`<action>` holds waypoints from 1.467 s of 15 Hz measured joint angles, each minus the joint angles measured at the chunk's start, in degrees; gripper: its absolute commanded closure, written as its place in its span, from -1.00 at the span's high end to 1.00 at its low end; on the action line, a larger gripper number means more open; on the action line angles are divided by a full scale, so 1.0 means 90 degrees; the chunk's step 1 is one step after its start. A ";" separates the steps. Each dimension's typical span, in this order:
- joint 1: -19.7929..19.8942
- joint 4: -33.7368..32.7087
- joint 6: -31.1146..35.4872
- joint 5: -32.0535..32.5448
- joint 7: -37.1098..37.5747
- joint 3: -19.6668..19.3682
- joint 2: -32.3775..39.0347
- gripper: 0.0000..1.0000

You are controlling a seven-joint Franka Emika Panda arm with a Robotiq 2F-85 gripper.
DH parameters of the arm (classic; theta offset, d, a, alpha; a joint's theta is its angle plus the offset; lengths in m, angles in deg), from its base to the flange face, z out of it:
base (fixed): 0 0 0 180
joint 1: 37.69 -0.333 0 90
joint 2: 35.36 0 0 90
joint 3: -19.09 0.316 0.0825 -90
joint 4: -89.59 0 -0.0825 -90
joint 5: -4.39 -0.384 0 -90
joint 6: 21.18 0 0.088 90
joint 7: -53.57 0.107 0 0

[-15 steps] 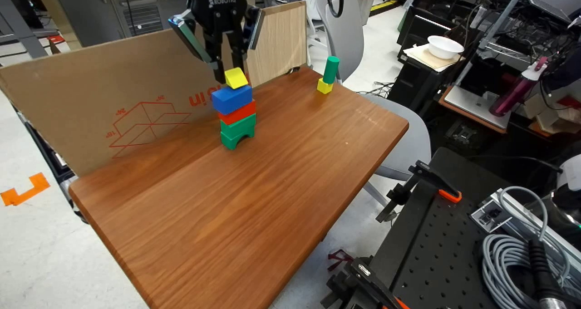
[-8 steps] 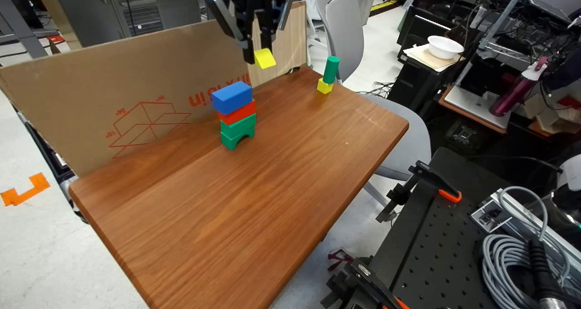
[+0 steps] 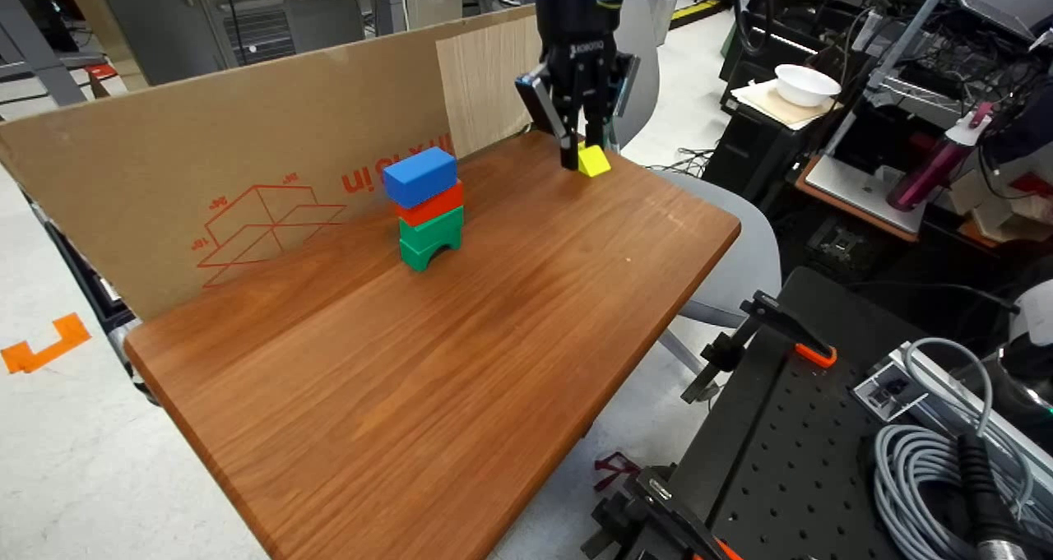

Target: Pick up and put the triangular block on the table

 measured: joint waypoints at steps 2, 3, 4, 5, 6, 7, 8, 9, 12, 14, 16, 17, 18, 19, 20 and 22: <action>0.0039 0.0201 0.0110 0.0002 0.0000 -0.0044 0.0099 -0.83; 0.0042 0.0276 0.0180 0.0002 -0.0001 -0.0050 0.0163 -0.83; 0.0038 0.0344 0.0249 0.0002 -0.0003 -0.0049 0.0232 -0.83; 0.0032 0.0401 0.0310 0.0002 -0.0006 -0.0045 0.0308 -0.83; 0.0027 0.0451 0.0358 0.0002 -0.0010 -0.0037 0.0385 -0.83; 0.0021 0.0492 0.0416 0.0002 -0.0018 -0.0031 0.0462 -0.83; 0.0016 0.0531 0.0515 0.0005 -0.0040 -0.0029 0.0541 -0.83; 0.0016 0.0558 0.0611 0.0005 -0.0066 -0.0029 0.0615 -0.83; 0.0023 0.0575 0.0683 0.0006 -0.0163 -0.0032 0.0635 -0.83; 0.0022 0.0576 0.0704 0.0007 -0.0252 -0.0032 0.0634 0.19; 0.0021 0.0589 0.0737 0.0007 -0.0335 -0.0030 0.0635 0.44; 0.0021 0.0599 0.0753 0.0007 -0.0367 -0.0028 0.0635 0.57; 0.0018 0.0617 0.0797 0.0007 -0.0387 -0.0021 0.0633 0.75; 0.0013 0.0641 0.0860 0.0007 -0.0393 -0.0011 0.0619 0.88; 0.0012 0.0687 0.0938 0.0004 -0.0402 0.0005 0.0570 0.98; 0.0011 0.0848 0.1081 0.0000 -0.0429 0.0042 0.0290 1.00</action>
